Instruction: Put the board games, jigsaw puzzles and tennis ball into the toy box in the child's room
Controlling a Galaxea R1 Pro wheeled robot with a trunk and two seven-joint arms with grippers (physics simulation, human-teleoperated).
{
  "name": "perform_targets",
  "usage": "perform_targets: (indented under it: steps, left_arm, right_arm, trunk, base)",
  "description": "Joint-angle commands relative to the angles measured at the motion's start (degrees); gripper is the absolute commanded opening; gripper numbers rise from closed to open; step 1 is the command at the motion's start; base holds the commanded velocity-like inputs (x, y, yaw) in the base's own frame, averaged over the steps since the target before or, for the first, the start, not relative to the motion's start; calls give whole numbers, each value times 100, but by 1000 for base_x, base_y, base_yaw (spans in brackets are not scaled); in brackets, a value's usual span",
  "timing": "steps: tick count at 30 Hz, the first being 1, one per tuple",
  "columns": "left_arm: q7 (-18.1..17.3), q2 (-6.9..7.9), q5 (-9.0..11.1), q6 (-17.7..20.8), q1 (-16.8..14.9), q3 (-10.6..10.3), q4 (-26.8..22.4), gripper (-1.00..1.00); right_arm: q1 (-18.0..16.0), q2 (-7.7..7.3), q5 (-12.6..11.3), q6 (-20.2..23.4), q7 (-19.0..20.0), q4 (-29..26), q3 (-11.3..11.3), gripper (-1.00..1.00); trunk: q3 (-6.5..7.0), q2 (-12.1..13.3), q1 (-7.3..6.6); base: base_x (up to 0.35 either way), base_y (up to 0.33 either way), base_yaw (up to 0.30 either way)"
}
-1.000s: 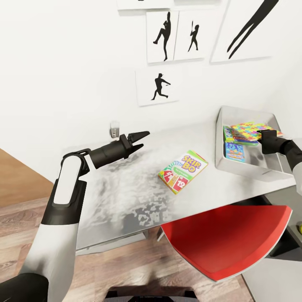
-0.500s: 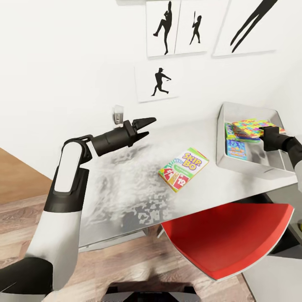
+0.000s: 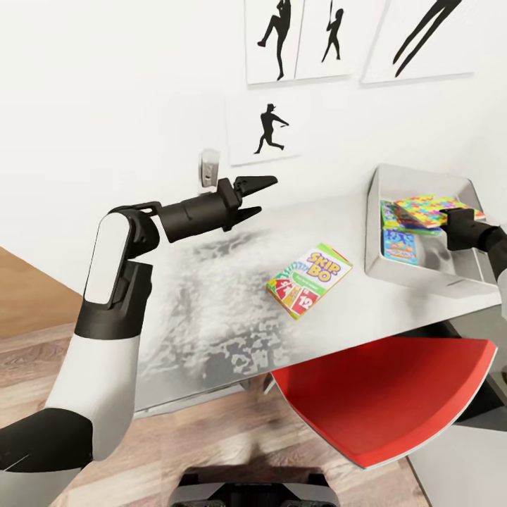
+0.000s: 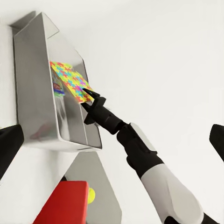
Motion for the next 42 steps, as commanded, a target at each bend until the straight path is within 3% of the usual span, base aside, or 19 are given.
perform_targets:
  steps: [1, 5, 10, 42]
  left_arm:
    - [153, -4, 137, 9, -24, -11, -22, 100]
    - [373, -6, 317, 1, -66, -48, -70, 100]
    - [467, -6, 390, -2, -85, -63, -91, 100]
    - [534, 1, 435, -5, -101, -75, -120, 100]
  right_arm:
    - [-5, 0, -63, 22, -50, -19, -9, -100]
    - [-9, 3, -63, 25, -48, -40, -9, -100]
    - [-9, 6, -64, 23, -40, -49, -9, -100]
    - [-3, -13, -63, -6, -8, -70, -9, -100]
  trunk:
    - [-16, -8, 2]
    - [-53, -8, 2]
    - [-100, -8, 2]
    - [-377, -8, 2]
  base:
    - [0, 0, 0]
    - [0, 0, 1]
    - [0, 0, 20]
    - [0, 0, 53]
